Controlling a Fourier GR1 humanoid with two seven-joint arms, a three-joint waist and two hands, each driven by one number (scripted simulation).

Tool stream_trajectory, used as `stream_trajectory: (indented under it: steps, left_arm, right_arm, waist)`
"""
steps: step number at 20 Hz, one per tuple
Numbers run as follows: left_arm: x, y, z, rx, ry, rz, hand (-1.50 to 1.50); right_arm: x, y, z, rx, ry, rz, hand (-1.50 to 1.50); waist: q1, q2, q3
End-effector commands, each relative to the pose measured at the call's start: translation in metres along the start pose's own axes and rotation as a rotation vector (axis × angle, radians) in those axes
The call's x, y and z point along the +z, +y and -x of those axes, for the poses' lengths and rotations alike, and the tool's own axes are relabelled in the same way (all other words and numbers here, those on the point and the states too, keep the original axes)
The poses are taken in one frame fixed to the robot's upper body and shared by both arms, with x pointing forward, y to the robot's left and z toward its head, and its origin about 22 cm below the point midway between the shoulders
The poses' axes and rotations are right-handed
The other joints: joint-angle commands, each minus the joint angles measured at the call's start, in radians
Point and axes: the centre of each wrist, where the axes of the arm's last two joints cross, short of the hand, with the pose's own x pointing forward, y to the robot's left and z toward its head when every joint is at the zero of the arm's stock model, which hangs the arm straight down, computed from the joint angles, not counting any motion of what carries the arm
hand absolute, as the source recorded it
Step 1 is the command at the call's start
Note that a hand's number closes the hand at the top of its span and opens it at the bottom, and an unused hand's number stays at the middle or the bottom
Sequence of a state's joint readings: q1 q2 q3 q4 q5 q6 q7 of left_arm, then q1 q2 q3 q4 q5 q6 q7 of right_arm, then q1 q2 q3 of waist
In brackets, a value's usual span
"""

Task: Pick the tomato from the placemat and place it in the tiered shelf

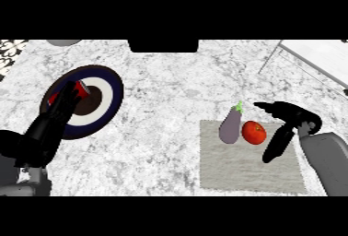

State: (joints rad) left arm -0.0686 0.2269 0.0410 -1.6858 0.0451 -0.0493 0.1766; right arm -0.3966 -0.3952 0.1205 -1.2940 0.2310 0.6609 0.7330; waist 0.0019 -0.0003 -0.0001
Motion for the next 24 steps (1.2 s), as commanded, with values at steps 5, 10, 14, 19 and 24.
stream_trajectory:
  steps: [5, 10, 14, 19, 24]
  left_arm:
    - [0.004, -0.015, 0.025, -0.008, 0.004, -0.006, 0.0]
    - [0.011, -0.001, -0.003, -0.001, -0.001, 0.006, 0.0]
    - [0.0, -0.011, 0.004, -0.008, 0.001, 0.014, 0.0]
    - [0.006, 0.011, 0.003, -0.004, 0.016, 0.001, 0.0]
    - [0.0, 0.002, -0.001, 0.001, 0.0, 0.013, 0.0]
  right_arm:
    - [0.0, 0.01, 0.009, 0.019, 0.026, -0.038, -1.5]
    - [-0.022, 0.016, 0.046, 0.004, -0.002, -0.092, -1.5]
    - [-0.026, 0.037, 0.037, -0.032, -0.013, -0.099, -1.5]
    - [-0.035, 0.061, 0.035, -0.026, -0.011, -0.109, -1.5]
    - [-0.048, 0.087, 0.035, 0.01, 0.022, -0.032, 1.5]
  waist:
    - [-0.002, 0.0, 0.0]
    - [0.002, 0.001, 0.0]
    - [0.0, 0.001, 0.0]
    - [0.003, 0.0, 0.0]
    - [0.008, 0.003, 0.001]
